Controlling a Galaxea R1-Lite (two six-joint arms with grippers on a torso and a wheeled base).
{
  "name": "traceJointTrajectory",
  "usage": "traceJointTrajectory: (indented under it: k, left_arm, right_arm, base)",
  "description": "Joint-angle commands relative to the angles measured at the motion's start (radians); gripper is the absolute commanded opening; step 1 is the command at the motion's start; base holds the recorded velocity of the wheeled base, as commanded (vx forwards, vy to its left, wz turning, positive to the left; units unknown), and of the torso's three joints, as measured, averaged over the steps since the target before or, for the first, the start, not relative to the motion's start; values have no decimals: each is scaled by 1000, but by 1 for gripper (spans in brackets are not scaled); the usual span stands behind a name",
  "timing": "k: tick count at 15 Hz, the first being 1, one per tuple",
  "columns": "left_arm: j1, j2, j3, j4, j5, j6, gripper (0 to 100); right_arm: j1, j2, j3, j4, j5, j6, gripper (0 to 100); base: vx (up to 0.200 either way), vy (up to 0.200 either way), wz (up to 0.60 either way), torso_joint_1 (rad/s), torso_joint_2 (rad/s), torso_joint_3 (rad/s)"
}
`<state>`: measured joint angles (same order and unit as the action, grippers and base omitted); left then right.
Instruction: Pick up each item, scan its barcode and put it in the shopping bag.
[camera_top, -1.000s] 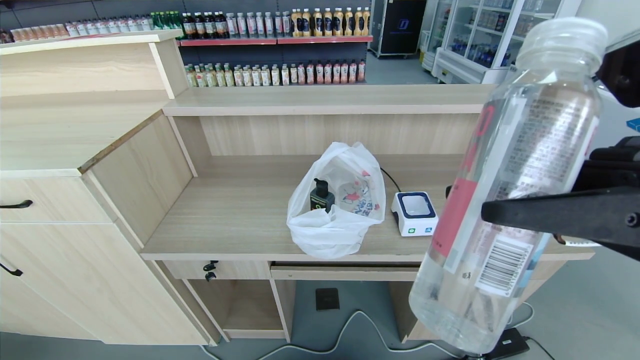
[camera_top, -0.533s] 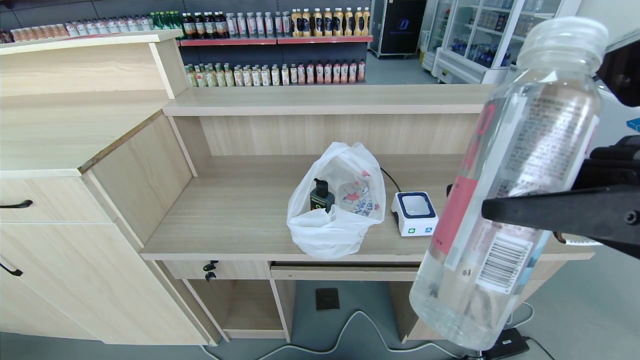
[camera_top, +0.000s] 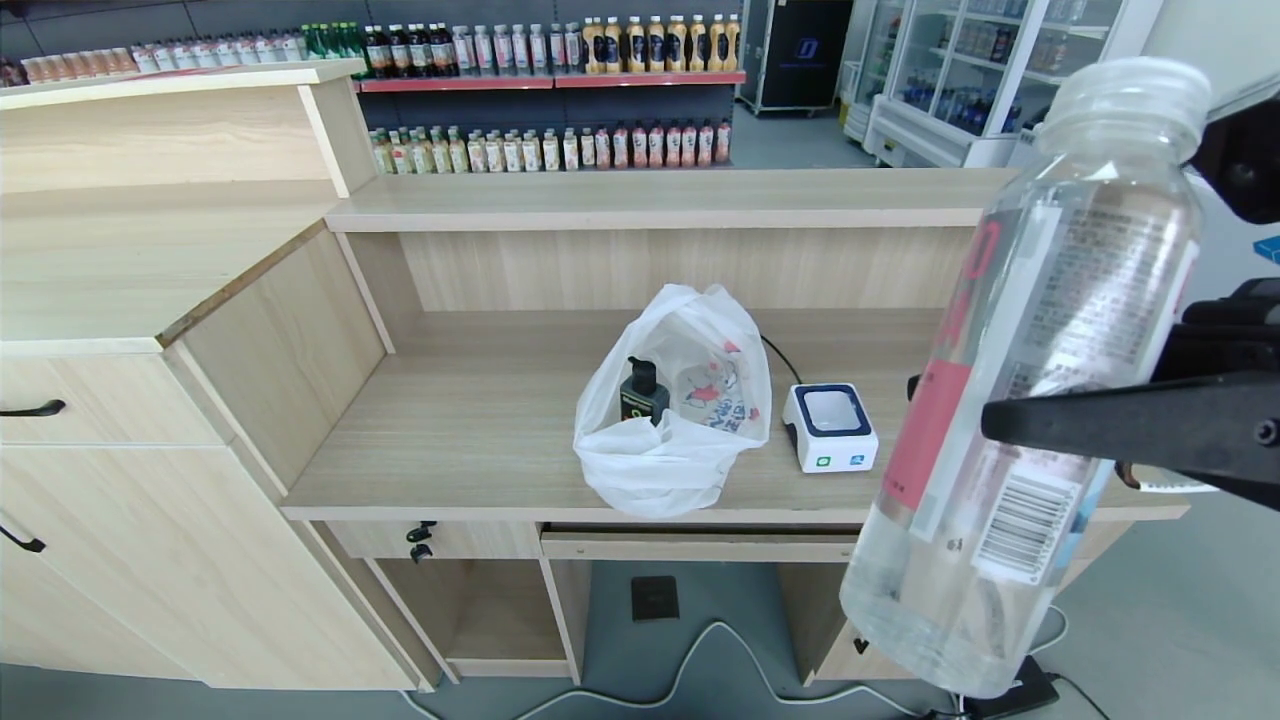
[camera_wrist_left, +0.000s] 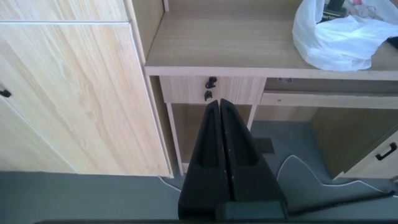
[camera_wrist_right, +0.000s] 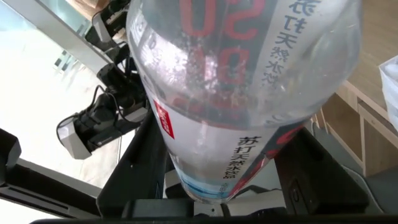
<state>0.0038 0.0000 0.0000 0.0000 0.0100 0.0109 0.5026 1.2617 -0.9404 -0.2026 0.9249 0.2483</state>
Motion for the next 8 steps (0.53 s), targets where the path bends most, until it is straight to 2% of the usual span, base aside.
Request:
traceJointTrajectory:
  k: [1,8]
  left_arm:
    - [1,0,0,0,1,0,0]
    - [1,0,0,0,1,0,0]
  right_arm:
    - [-16,-1,6,5,12,-1,0]
    - [17,18,5,6,60,-1,0]
  base:
    - [0,0,0,0,0,0]
    - [0,0,0,0,0,0]
